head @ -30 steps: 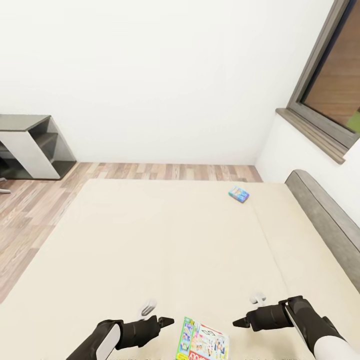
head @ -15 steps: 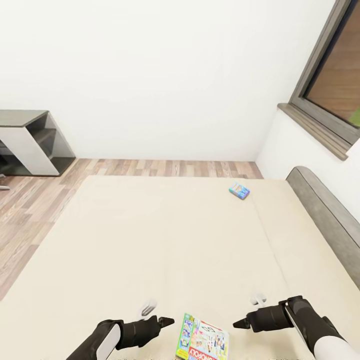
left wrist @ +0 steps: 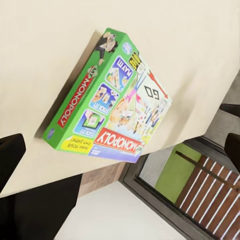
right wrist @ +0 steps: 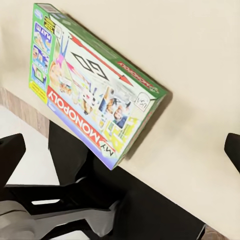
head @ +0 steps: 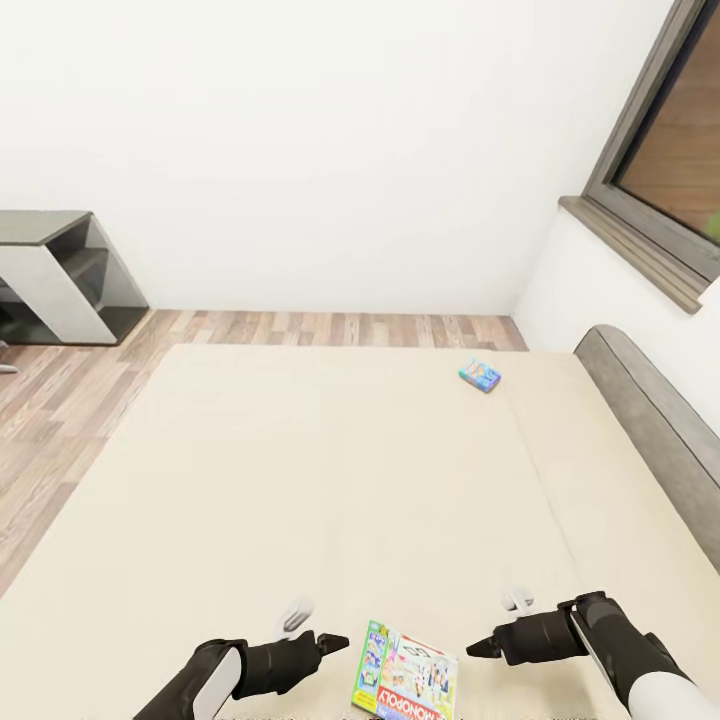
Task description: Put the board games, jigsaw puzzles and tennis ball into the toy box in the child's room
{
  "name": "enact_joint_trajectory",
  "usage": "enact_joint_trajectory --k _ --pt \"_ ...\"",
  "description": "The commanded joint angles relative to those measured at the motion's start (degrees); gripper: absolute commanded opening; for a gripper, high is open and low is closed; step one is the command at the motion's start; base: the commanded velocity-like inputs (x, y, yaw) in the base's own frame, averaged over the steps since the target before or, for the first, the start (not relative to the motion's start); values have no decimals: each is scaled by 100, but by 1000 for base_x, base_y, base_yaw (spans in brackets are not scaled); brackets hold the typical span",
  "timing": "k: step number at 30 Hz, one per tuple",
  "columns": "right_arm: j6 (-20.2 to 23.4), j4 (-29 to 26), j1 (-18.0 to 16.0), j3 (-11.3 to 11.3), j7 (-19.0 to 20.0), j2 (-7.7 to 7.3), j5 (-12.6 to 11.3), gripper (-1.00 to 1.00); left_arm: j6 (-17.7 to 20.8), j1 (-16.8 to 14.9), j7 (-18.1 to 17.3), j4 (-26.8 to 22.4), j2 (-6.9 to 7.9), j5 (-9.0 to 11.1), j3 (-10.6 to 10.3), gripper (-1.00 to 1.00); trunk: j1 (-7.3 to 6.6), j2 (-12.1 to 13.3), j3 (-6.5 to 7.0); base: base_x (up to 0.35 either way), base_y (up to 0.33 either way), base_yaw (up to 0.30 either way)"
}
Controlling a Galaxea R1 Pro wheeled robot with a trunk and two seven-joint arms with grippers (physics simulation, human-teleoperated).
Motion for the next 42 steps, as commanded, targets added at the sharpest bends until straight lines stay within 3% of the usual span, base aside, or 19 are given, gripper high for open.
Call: enact_joint_trajectory --k 1,23,31,42 --pt "43 -8 -3 -39 41 4 45 100 38 0 6 -4 0 40 -12 100 0 -4 -14 0 0 0" --pt "29 -75 -15 -74 38 -45 -30 100 0 -25 42 -4 -92 11 -10 100 0 -4 -153 0 0 17" --pt "-19 -71 -12 -98 -48 -29 -43 100 -313 -28 66 -4 -102 10 -14 100 0 -4 -159 0 0 5" --pt "-17 -27 -12 -107 -105 12 -19 100 -455 -28 78 -4 -112 22 -13 100 0 -4 -162 0 0 1"
